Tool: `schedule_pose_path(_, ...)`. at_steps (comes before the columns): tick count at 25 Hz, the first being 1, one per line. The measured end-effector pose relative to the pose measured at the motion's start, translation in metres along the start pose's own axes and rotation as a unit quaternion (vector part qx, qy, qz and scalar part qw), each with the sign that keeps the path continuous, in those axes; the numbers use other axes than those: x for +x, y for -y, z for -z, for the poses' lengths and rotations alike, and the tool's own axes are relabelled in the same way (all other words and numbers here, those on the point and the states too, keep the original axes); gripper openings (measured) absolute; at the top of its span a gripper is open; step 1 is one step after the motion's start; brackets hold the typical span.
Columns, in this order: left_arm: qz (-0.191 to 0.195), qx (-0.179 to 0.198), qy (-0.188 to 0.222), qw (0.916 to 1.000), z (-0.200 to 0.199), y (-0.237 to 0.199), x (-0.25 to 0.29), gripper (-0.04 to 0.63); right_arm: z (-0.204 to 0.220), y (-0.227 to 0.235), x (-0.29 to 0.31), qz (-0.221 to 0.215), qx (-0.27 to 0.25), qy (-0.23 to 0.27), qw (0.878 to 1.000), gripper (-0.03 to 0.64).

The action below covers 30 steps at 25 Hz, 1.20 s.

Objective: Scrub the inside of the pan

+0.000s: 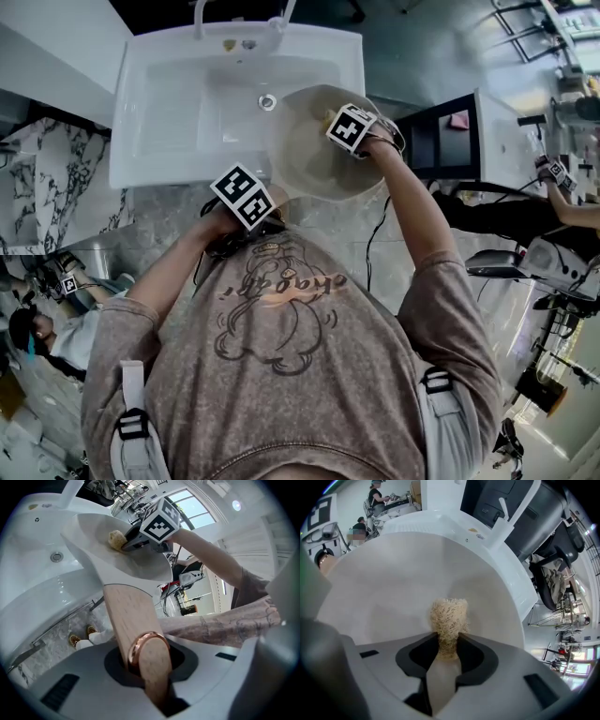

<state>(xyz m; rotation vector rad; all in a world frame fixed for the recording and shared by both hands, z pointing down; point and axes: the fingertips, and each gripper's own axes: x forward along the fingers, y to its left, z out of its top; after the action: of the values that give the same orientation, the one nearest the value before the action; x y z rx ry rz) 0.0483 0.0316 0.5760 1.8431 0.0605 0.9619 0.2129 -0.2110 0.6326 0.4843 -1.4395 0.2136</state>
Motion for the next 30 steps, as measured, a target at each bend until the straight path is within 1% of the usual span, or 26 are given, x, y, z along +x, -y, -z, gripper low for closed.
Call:
schedule_pose_path(5,-0.002,-0.001,0.0,1.0,0.001,0.001,0.0,0.072,0.008,-0.006,-0.002,-0.014,-0.017,-0.02,1.0,0.135)
schedule_pose_path(6,-0.003,-0.001,-0.001,1.0,0.001,0.001,0.0,0.072,0.009,-0.01,-0.002,-0.025,-0.022,-0.025,0.999,0.135)
schedule_pose_path(8,-0.006,0.001,-0.003,1.0,0.002,0.0,-0.001,0.072,0.012,-0.022,0.001,-0.06,-0.03,-0.031,0.997,0.135)
schedule_pose_path(11,-0.011,0.005,-0.008,0.9999,0.003,-0.001,-0.001,0.072,0.022,-0.039,0.001,-0.11,-0.04,-0.054,0.992,0.135)
schedule_pose_path(19,-0.009,0.004,-0.007,0.9999,0.003,0.0,-0.002,0.071,0.039,-0.071,-0.009,-0.179,-0.049,-0.086,0.979,0.137)
schedule_pose_path(25,-0.008,0.005,-0.009,0.9999,0.002,0.0,-0.001,0.071,0.042,-0.088,-0.014,-0.221,-0.046,-0.09,0.97,0.137)
schedule_pose_path(30,-0.007,0.007,-0.01,0.9999,0.002,0.0,-0.002,0.071,0.038,-0.102,-0.019,-0.239,-0.043,-0.073,0.967,0.137)
